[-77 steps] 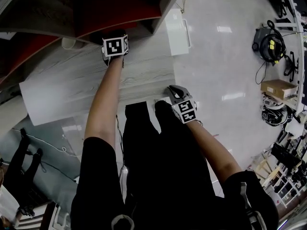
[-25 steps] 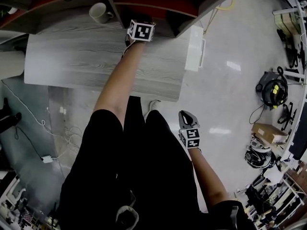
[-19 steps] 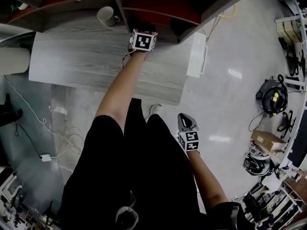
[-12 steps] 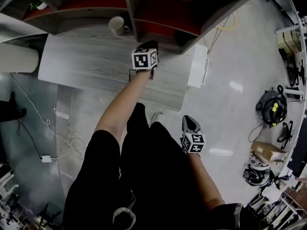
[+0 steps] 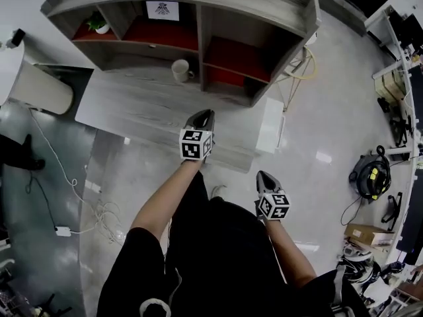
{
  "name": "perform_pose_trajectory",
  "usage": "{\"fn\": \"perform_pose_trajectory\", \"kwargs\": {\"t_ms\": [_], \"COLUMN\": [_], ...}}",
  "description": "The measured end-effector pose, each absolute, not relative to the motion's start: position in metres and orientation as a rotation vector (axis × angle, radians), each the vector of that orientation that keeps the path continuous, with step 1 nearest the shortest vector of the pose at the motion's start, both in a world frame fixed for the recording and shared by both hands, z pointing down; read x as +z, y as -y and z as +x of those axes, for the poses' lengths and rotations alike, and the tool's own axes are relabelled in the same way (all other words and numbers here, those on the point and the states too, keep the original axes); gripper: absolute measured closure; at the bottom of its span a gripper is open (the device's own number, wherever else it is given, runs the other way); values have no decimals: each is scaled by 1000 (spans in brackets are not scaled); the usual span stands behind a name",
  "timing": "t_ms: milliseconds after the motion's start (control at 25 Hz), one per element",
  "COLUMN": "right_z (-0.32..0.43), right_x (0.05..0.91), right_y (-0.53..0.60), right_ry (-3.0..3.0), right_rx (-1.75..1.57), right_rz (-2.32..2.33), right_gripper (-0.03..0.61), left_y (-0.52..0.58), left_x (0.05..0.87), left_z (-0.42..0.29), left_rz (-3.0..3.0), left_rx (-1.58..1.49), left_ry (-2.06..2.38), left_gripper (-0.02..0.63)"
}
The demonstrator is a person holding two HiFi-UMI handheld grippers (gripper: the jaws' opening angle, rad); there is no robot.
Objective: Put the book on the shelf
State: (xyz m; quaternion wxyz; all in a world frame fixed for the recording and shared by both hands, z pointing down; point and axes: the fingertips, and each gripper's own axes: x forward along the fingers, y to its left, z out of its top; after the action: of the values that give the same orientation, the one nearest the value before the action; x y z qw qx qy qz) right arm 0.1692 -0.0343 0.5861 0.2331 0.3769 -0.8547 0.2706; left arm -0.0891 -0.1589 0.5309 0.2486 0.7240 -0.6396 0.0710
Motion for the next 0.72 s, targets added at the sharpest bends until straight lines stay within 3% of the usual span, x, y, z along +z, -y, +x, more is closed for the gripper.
{"fn": "perform_pose_trajectory", "kwargs": {"t_ms": [240,720], "right_z": [136,118], "right_x": [537,481], "right_y": [29,32], "right_ry": [2488,2604], "right_rx": [685,671], "right_rz": [916,916], "right_gripper": [578,578], "left_y": [82,-28], "left_x": [466,418], "left_z": [-77,-64], "left_rz": [2020,1914], "left_rx": [118,-5], "left_ry": [1777,1941], "left_gripper": [586,592]}}
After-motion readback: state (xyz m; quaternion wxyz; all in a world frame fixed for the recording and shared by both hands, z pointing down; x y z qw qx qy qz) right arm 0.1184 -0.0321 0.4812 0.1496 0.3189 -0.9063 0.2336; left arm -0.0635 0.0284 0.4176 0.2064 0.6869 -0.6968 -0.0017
